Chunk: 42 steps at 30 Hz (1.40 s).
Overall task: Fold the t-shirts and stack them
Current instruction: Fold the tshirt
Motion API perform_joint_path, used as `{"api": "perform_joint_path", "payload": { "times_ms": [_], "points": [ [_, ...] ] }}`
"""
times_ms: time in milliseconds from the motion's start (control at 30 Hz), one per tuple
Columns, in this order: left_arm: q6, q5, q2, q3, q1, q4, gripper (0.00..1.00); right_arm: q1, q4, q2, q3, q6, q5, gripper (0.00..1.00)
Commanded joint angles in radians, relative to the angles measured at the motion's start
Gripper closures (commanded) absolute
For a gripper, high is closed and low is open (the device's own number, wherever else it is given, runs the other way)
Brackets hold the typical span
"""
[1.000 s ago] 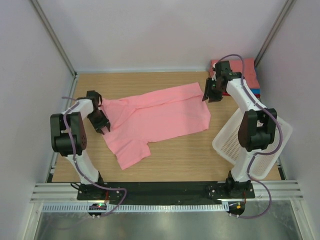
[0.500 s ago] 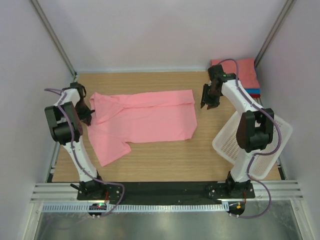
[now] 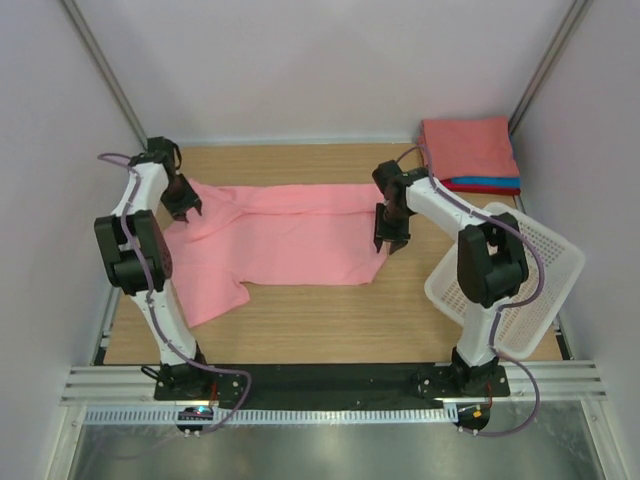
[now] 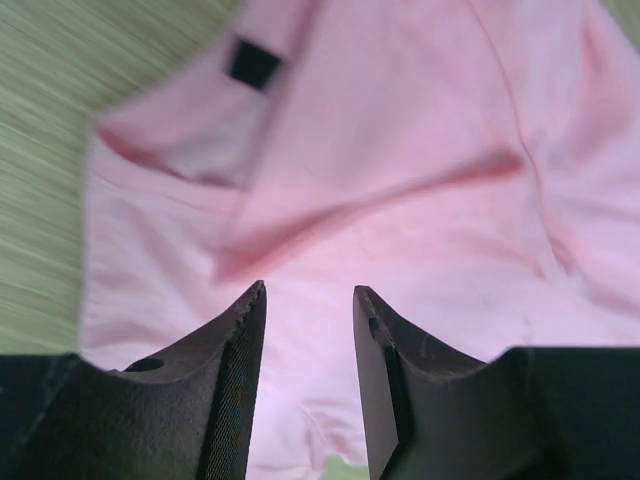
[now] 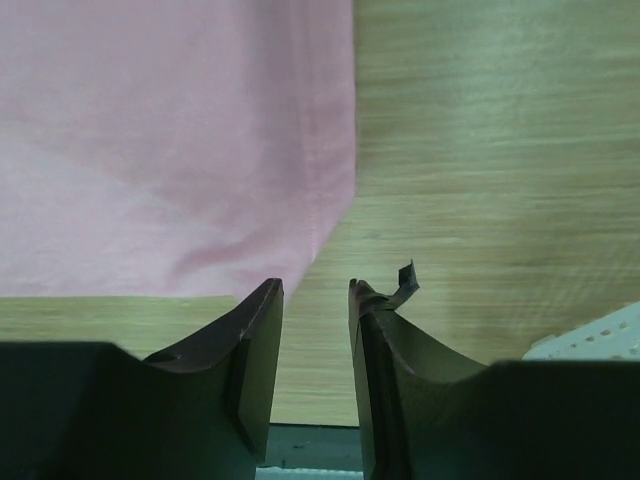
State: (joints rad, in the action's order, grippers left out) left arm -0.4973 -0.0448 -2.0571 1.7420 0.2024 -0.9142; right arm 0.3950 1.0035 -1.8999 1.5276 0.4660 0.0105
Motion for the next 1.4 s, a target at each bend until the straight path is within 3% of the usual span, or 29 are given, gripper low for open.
{"api": "perform_joint_path", "payload": {
  "times_ms": [0, 167, 333, 500, 633, 767, 867, 1133, 1367],
  "points": [
    [-0.047, 0.149, 0.087, -0.102, -0.087, 0.046, 0.59, 0.001, -0.041, 0.054, -0.095, 0.120, -0.065, 0.58],
    [-0.076, 0.145, 0.144, -0.246, -0.120, 0.089, 0.57, 0.002, -0.176, 0.113, -0.257, 0.235, -0.116, 0.51],
    [-0.058, 0.091, 0.120, -0.219, -0.118, 0.055, 0.57, 0.002, -0.322, 0.098, -0.336, 0.364, -0.110, 0.44],
    [-0.040, 0.051, 0.104, -0.211, -0.113, 0.038, 0.56, 0.001, -0.517, 0.078, -0.339, 0.440, -0.159, 0.44],
    [-0.032, 0.011, 0.085, -0.265, -0.109, 0.047, 0.56, 0.002, -0.540, 0.103, -0.285, 0.456, -0.127, 0.45],
    [-0.027, 0.006, 0.060, -0.297, -0.104, 0.061, 0.56, 0.005, -0.549, 0.202, -0.235, 0.413, -0.089, 0.44],
    [-0.023, 0.011, 0.052, -0.297, -0.103, 0.069, 0.56, 0.007, -0.654, 0.225, -0.230, 0.353, -0.162, 0.44],
    [-0.015, 0.011, 0.040, -0.254, -0.103, 0.049, 0.57, 0.011, -0.234, 0.171, -0.138, 0.329, -0.029, 0.56],
    [-0.024, 0.037, 0.035, -0.248, -0.103, 0.054, 0.57, 0.053, -0.264, 0.200, -0.244, 0.474, -0.030, 0.56]
  ]
}}
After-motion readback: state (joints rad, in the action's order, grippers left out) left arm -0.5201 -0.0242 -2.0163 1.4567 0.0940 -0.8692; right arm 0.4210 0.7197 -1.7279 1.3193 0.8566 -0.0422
